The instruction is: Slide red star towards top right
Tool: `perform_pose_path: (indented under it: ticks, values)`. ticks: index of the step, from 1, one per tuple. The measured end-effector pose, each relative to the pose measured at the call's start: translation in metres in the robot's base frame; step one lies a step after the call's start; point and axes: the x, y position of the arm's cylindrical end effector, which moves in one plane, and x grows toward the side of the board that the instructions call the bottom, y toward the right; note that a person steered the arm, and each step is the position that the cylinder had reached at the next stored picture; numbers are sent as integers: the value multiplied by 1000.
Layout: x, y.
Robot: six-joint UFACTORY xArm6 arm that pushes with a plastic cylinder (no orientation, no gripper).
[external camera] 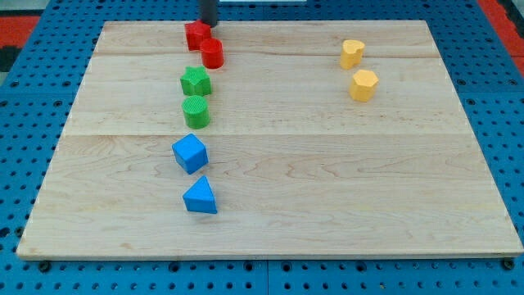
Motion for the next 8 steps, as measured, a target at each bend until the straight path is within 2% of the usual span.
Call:
perform_pose_path:
  ticks: [1,2,3,4,5,7,8]
  values:
    - [3,-60]
    - [19,-88]
    - [27,-35]
    - [36,44]
    - [39,91]
    - [76,85]
    - [81,112]
